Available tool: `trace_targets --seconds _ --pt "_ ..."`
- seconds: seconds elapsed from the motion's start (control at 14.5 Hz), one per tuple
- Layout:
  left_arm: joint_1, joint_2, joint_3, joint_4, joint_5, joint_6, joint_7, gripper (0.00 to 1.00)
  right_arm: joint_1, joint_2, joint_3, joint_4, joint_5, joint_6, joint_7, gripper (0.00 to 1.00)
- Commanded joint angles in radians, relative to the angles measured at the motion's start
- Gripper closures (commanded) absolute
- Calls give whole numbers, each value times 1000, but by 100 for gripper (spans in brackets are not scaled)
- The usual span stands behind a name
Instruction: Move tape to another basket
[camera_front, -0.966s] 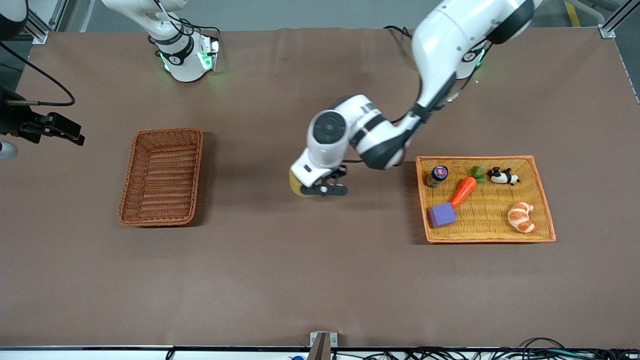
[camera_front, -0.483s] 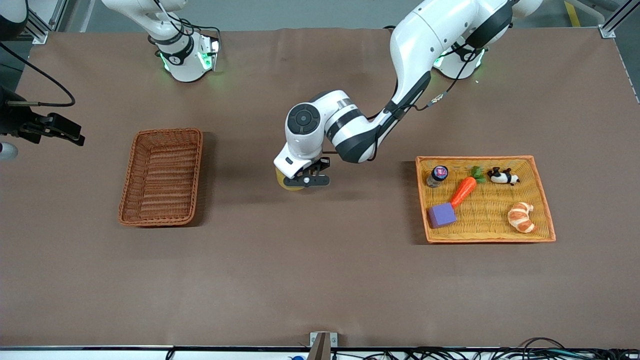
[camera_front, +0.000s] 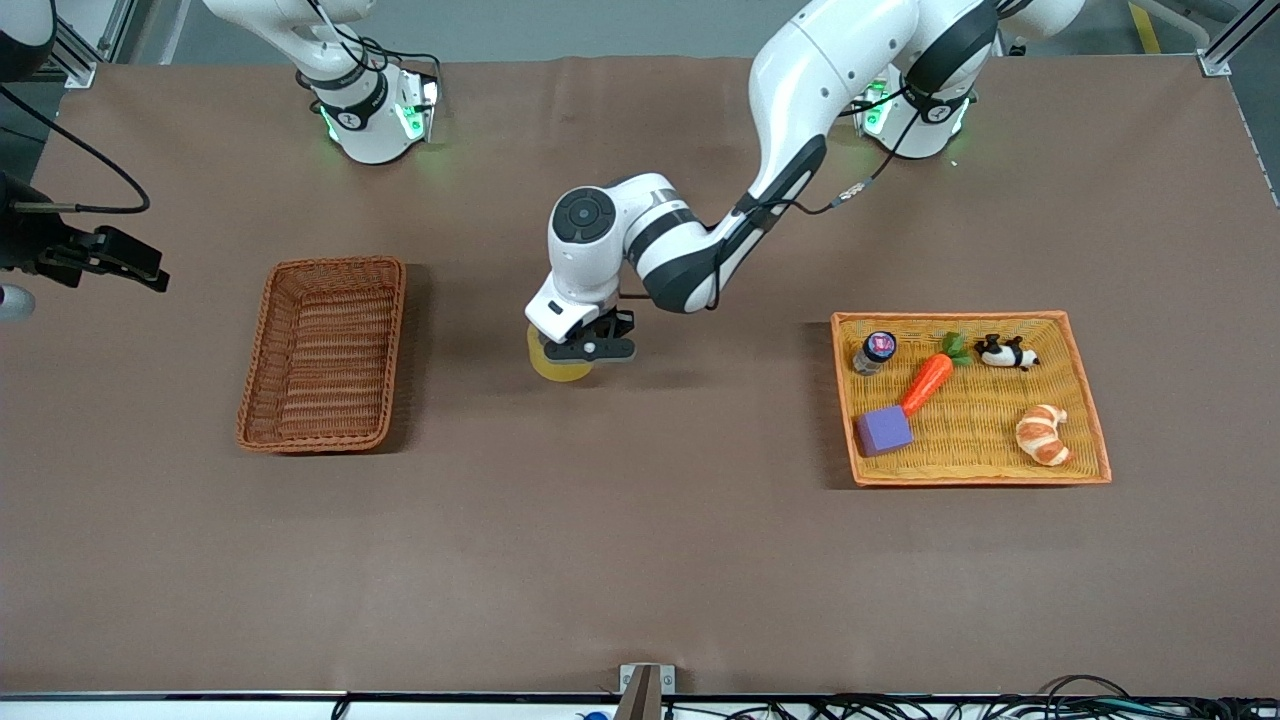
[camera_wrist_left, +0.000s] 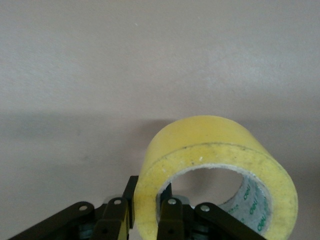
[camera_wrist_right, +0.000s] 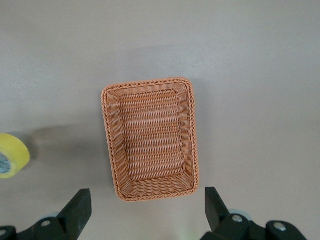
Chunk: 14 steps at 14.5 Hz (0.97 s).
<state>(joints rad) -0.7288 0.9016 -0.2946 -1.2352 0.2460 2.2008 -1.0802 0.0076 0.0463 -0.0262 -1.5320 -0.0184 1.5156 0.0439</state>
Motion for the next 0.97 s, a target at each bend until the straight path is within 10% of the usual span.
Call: trace_targets --seconds 0.0,0.28,0.48,0.9 --pt "-8 37 0 40 -22 13 0 90 -3 59 9 16 2 -3 -12 0" --pt "-3 59 8 31 -71 73 2 82 34 64 12 13 20 26 4 0" --pt "15 43 14 23 -131 70 -1 26 54 96 75 -2 35 87 28 0" --pt "184 -154 6 -3 -116 -191 93 0 63 113 291 -212 23 355 387 0"
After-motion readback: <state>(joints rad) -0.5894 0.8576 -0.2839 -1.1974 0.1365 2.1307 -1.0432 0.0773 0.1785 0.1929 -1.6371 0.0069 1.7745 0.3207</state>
